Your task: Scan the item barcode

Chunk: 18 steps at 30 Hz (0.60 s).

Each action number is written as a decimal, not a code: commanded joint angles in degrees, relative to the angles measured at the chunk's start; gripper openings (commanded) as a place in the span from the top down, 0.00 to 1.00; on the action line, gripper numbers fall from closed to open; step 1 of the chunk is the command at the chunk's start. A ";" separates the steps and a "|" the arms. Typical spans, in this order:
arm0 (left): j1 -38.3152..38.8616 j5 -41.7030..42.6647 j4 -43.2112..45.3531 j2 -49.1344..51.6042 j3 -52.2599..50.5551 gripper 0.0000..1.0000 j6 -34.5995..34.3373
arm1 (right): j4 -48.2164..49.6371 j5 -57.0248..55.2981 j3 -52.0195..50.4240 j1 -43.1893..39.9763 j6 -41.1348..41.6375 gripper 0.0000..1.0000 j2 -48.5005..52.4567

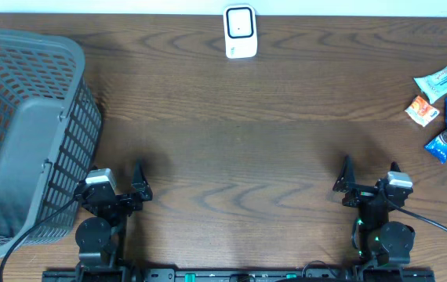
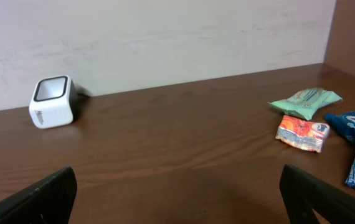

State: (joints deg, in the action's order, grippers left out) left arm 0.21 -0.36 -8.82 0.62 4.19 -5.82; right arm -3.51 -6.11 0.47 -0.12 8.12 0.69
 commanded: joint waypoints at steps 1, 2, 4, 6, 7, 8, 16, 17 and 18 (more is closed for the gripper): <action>0.24 0.20 -0.33 -0.52 -1.70 0.02 2.19 | -0.11 -0.66 -0.15 0.37 0.63 0.01 -0.37; 0.24 0.70 -0.33 -0.52 -1.70 0.02 2.97 | -0.11 -0.68 -0.15 0.37 0.61 0.01 -0.37; 0.24 1.22 -0.31 -0.52 -1.70 0.02 3.89 | -0.11 -0.66 -0.15 0.37 0.63 0.01 -0.37; 0.24 1.20 -0.31 -0.52 -1.70 0.02 3.85 | -0.11 -0.66 -0.15 0.37 0.61 0.01 -0.37; 0.24 1.20 -0.31 -0.52 -1.70 0.02 3.85 | -0.11 -0.68 -0.15 0.37 0.61 0.01 -0.37; 0.24 1.16 -0.24 -0.52 -1.70 0.02 3.87 | -0.11 -0.66 -0.15 0.37 0.63 0.01 -0.37; 0.24 1.16 -0.13 -0.52 -1.70 0.02 3.87 | -0.11 -0.66 -0.15 0.37 0.61 0.01 -0.37; 0.24 1.16 -0.13 -0.52 -1.70 0.02 3.87 | -0.11 -0.66 -0.15 0.37 0.63 0.01 -0.37; 0.24 1.16 -0.13 -0.52 -1.70 0.02 3.87 | -0.11 -0.68 -0.15 0.37 0.63 0.01 -0.37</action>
State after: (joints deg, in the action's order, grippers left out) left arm 0.21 0.08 -8.78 0.62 4.16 -2.85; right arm -3.51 -6.11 0.47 -0.12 8.12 0.69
